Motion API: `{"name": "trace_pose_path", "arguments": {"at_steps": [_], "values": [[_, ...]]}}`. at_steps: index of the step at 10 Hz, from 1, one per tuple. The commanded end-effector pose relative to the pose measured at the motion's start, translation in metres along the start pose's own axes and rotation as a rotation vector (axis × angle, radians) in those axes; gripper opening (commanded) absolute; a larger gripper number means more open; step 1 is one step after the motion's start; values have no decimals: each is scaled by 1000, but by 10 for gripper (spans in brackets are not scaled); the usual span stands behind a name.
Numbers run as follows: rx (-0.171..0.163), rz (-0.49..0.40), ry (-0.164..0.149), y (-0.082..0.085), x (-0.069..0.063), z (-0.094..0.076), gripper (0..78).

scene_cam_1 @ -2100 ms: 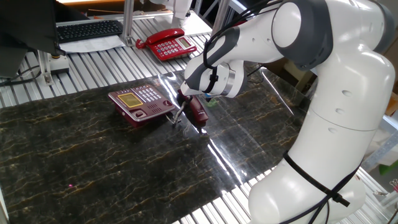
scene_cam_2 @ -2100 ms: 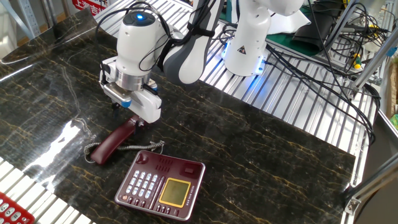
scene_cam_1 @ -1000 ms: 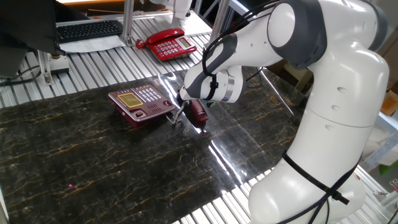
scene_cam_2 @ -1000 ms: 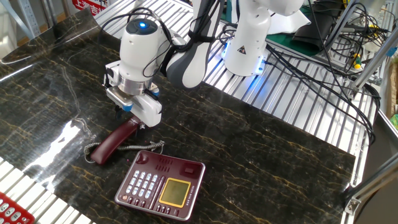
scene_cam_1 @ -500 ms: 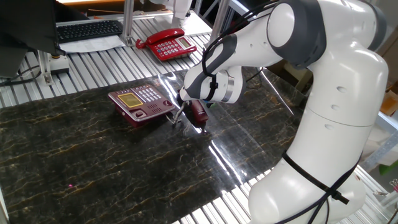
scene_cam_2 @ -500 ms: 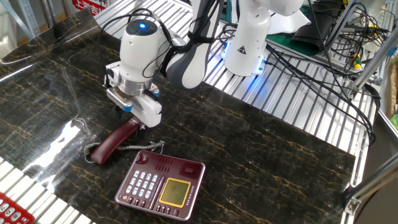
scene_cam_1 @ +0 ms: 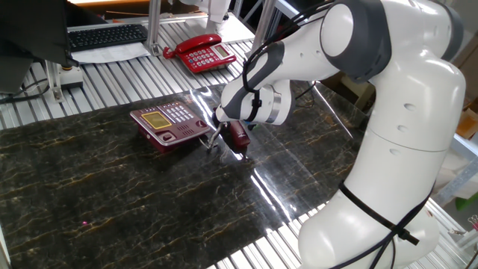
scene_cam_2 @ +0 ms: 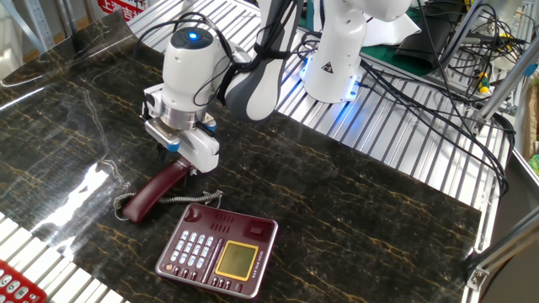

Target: Place the handset of the telephone on the corresponding phone cradle

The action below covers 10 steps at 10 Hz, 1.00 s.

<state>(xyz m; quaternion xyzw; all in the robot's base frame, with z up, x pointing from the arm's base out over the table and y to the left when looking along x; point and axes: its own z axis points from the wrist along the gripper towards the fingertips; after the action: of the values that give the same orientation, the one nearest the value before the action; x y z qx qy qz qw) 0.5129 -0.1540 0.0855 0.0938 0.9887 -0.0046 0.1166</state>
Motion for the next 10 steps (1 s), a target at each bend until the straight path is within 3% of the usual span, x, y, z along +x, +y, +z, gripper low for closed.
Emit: {"name": "trace_pose_path", "arguments": {"at_steps": [1, 5, 7, 10], "values": [[-5, 32, -33, -2, 3, 10, 774], [7, -2, -33, -4, 0, 9, 774], [11, -51, -19, -9, -7, 7, 774], [9, -47, -20, -10, -6, 8, 774]]}}
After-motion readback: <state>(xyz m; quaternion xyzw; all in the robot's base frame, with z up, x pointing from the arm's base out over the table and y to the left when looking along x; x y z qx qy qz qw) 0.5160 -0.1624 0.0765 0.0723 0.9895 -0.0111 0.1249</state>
